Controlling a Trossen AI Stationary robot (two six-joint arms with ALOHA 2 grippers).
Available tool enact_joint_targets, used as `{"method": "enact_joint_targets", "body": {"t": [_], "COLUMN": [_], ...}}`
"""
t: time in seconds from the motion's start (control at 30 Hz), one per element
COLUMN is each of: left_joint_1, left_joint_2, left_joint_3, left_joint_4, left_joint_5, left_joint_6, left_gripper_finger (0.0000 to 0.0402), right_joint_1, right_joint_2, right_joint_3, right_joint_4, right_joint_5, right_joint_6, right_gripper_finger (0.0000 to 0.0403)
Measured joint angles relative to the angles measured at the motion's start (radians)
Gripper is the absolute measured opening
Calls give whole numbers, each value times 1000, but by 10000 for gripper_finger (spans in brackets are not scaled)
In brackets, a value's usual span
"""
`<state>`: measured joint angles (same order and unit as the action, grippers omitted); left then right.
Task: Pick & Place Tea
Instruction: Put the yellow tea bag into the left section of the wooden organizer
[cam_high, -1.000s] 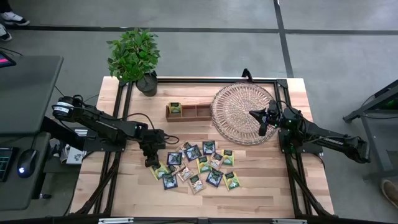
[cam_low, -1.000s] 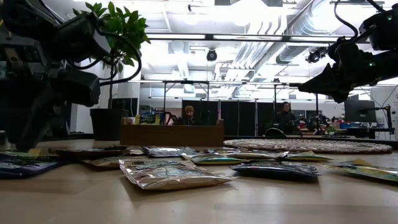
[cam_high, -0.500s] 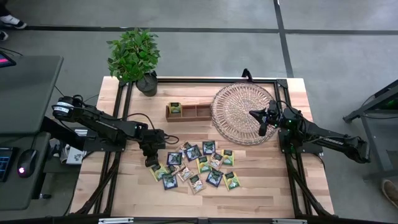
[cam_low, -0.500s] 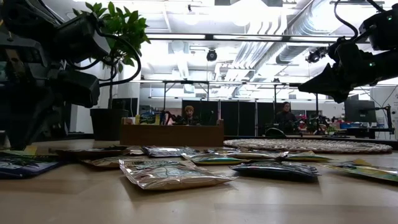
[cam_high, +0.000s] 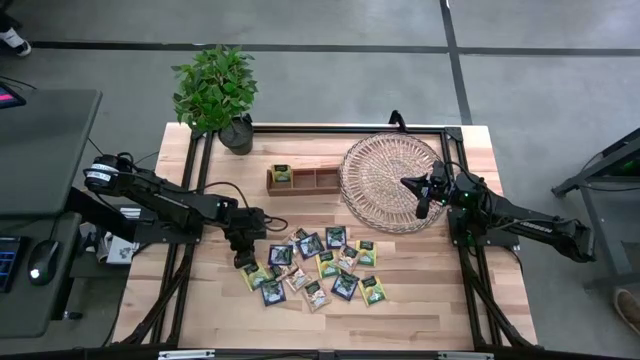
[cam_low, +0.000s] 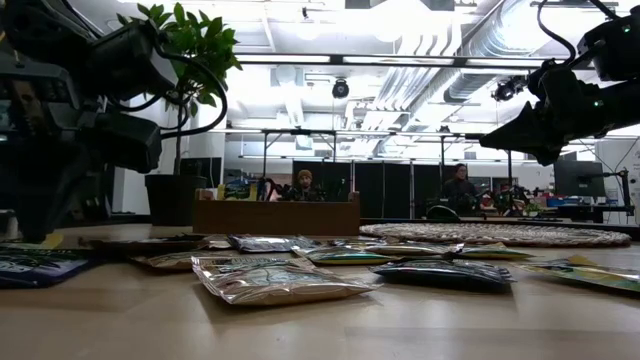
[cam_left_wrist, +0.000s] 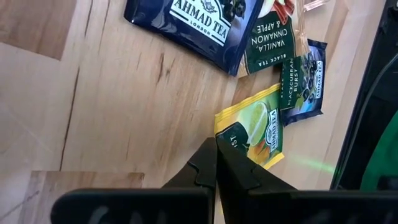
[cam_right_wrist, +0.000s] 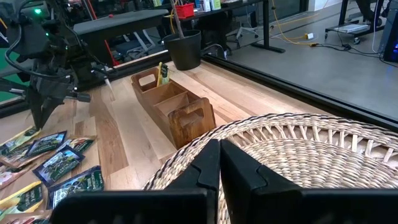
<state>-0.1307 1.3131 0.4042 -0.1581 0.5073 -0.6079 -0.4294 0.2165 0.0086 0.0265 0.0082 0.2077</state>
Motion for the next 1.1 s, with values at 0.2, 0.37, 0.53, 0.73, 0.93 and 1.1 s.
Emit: {"method": "enact_joint_targets", "body": {"t": [0.2,0.37,0.53,0.73,0.93,1.1], "left_joint_1": [0,22,40,71,107,110], "left_joint_2": [-23,-59,-87,-91,-91,-92], "left_joint_3": [14,51,117,229,339,355], "left_joint_4": [-1,-55,-179,-359,-499,-568], "left_joint_5": [-9,-25,-51,-82,-123,-155], "left_joint_6": [-1,15,67,162,243,236], "left_gripper_finger": [0,0,0,0,0,0], "right_joint_1": [0,0,0,0,0,0], "right_joint_2": [0,0,0,0,0,0], "right_joint_3": [0,0,0,0,0,0], "right_joint_4": [0,0,0,0,0,0], "right_joint_5": [0,0,0,0,0,0], "right_joint_6": [0,0,0,0,0,0], "right_gripper_finger": [4,4,9,4,6,9]}}
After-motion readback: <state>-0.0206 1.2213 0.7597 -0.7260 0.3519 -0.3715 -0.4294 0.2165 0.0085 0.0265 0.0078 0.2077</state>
